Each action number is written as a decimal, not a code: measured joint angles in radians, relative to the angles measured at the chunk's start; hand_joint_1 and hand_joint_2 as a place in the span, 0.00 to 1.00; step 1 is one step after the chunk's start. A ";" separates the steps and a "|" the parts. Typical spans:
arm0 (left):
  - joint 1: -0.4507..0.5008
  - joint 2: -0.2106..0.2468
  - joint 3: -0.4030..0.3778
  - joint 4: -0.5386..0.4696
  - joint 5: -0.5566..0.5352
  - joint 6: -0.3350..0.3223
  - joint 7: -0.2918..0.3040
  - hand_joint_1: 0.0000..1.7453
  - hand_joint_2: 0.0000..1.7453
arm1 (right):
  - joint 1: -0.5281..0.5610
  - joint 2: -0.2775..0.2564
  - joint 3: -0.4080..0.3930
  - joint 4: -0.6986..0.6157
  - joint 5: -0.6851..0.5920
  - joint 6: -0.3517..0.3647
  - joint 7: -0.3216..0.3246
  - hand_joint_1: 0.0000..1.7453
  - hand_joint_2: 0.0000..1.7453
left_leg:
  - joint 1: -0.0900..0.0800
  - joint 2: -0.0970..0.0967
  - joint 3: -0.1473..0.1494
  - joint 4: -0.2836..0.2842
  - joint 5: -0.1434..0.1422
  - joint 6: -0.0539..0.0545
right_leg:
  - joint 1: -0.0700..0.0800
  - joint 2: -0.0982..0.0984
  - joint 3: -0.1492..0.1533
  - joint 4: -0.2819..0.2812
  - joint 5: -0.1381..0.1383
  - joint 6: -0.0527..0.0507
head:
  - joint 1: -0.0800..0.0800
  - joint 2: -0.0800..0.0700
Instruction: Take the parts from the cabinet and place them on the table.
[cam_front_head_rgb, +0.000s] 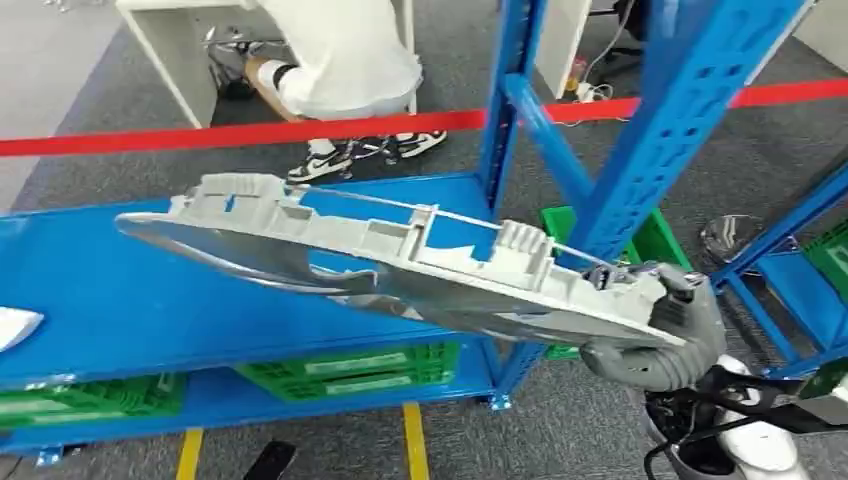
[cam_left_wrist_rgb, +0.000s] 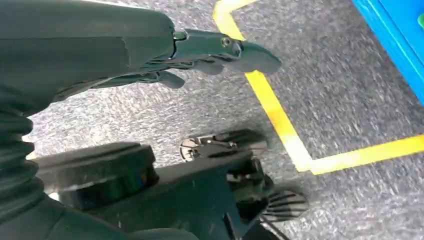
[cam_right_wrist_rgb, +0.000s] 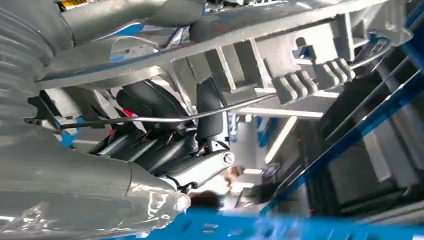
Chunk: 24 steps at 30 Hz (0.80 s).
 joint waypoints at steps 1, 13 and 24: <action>0.002 0.001 0.000 0.000 -0.005 0.003 0.000 0.00 1.00 | 0.009 -0.002 0.000 0.002 0.000 -0.002 0.000 1.00 1.00 | 0.004 0.000 0.003 -0.009 0.003 -0.007 | 0.005 0.000 0.000 -0.003 0.001 -0.008 | 0.000 0.000; -0.008 0.013 0.000 -0.002 -0.027 0.008 0.003 0.00 1.00 | 0.059 -0.008 0.000 0.013 -0.017 -0.006 -0.032 1.00 1.00 | 0.008 -0.003 0.004 0.022 -0.042 -0.038 | -0.006 -0.005 -0.051 0.004 0.046 -0.011 | -0.019 0.000; -0.012 0.028 0.000 -0.002 -0.021 0.014 0.003 0.00 1.00 | 0.063 -0.009 0.005 0.019 -0.020 -0.014 -0.038 1.00 1.00 | -0.014 0.002 -0.071 0.030 0.035 0.044 | -0.010 -0.008 -0.135 0.298 -0.130 0.007 | 0.000 0.000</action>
